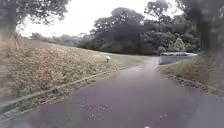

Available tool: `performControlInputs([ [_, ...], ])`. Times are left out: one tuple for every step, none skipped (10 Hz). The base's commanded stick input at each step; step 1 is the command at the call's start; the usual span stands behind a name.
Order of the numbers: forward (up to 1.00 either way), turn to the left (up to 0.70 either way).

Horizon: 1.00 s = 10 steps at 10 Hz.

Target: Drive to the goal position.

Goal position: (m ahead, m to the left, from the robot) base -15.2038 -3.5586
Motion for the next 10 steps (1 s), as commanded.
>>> performControlInputs([
  [0.45,-0.26],
  [0.45,-0.27],
  [0.45,-0.27],
  [0.45,-0.27],
  [0.45,-0.27],
  [0.45,-0.27],
  [0.45,-0.27],
  [0.45,-0.27],
  [0.45,-0.27],
  [0.45,-0.27],
])
